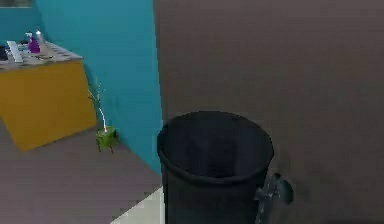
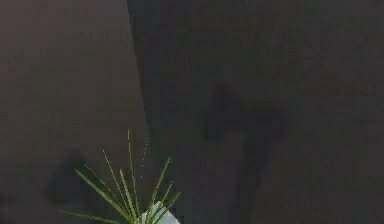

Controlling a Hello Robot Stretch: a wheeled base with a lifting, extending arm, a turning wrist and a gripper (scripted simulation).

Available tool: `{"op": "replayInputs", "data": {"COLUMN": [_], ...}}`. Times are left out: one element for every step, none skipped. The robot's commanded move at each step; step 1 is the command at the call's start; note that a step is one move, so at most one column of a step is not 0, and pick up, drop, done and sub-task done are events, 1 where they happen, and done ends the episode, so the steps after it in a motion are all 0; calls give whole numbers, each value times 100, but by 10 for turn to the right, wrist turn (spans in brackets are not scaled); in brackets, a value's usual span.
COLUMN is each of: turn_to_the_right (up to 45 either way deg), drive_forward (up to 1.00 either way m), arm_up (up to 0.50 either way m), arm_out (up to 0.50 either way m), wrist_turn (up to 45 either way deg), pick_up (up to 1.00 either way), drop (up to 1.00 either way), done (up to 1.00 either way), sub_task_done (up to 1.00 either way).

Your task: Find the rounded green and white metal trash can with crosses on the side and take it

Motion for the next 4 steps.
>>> {"op": "replayInputs", "data": {"turn_to_the_right": [-450, -300, 0, 450], "drive_forward": [0, 0, 40, 0], "arm_up": [0, 0, 0, 0], "arm_out": [0, 0, 0, 0], "wrist_turn": [0, 0, 0, 0], "pick_up": [0, 0, 0, 0], "drop": [0, 0, 0, 0], "done": [0, 0, 0, 0], "sub_task_done": [0, 0, 0, 0]}}
